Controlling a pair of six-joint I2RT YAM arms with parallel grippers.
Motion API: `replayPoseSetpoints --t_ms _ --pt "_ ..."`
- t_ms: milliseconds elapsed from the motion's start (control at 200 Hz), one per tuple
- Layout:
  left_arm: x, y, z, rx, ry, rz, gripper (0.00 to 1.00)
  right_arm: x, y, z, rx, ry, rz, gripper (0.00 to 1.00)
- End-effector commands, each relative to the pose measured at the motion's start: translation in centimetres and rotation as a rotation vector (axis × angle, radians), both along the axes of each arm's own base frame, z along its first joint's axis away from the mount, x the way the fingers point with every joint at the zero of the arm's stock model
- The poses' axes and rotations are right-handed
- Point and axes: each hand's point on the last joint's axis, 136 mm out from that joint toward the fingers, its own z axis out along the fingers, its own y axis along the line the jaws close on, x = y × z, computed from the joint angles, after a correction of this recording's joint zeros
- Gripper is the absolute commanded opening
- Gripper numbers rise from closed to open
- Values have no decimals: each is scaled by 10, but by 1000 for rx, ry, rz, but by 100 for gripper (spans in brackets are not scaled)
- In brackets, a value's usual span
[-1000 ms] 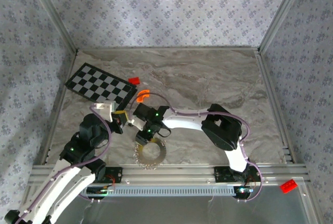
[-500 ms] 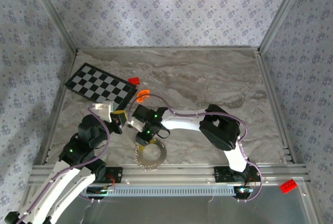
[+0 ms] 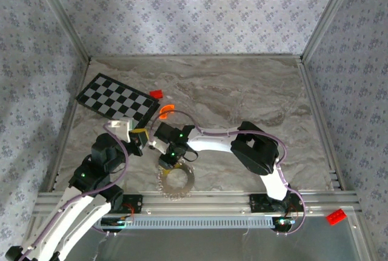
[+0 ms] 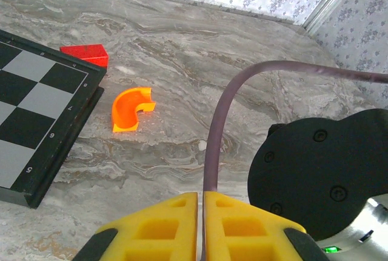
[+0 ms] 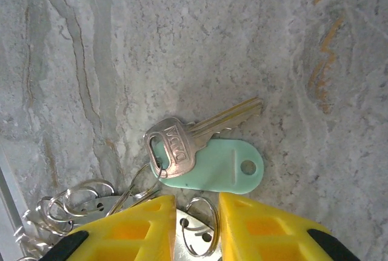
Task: Put the keys on the keyring
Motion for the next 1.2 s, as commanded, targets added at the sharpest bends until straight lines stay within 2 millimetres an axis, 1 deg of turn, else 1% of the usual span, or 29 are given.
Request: replayPoseSetpoints --t_ms 0,205,400,495,620,745,760,770,780,860,985,1104,1194 --pt "2 4 4 7 -20 16 11 0 2 -5 -22 3 -4 24" --pt "2 5 7 8 -26 20 11 -1 -4 -7 -36 -6 -1 17" --pt "3 5 6 11 -26 21 11 -1 -10 -4 -35 -18 4 0" --pt "4 3 6 15 -25 17 11 2 -14 1 -20 -33 3 0" --pt "5 -1 8 19 -24 -2 12 8 -17 12 23 -65 11 0" --pt "6 -4 11 18 -26 -15 12 5 -19 30 114 -108 49 0" --pt "6 -4 12 16 -28 -16 12 6 -17 36 138 -119 53 0" --pt "6 -4 12 16 -29 -19 12 2 -22 30 128 -114 58 0" --pt "6 -5 13 15 -30 -21 12 2 -24 31 133 -115 60 0" --pt "6 -8 15 6 -38 -39 12 0 -28 43 195 -144 74 0" --pt "4 -13 19 -9 -47 -66 12 6 -38 54 249 -164 59 0" --pt "3 -16 18 -15 -36 -81 12 10 -46 59 275 -163 42 0" --pt "4 -17 15 -16 -23 -83 12 13 -55 53 248 -156 30 0"
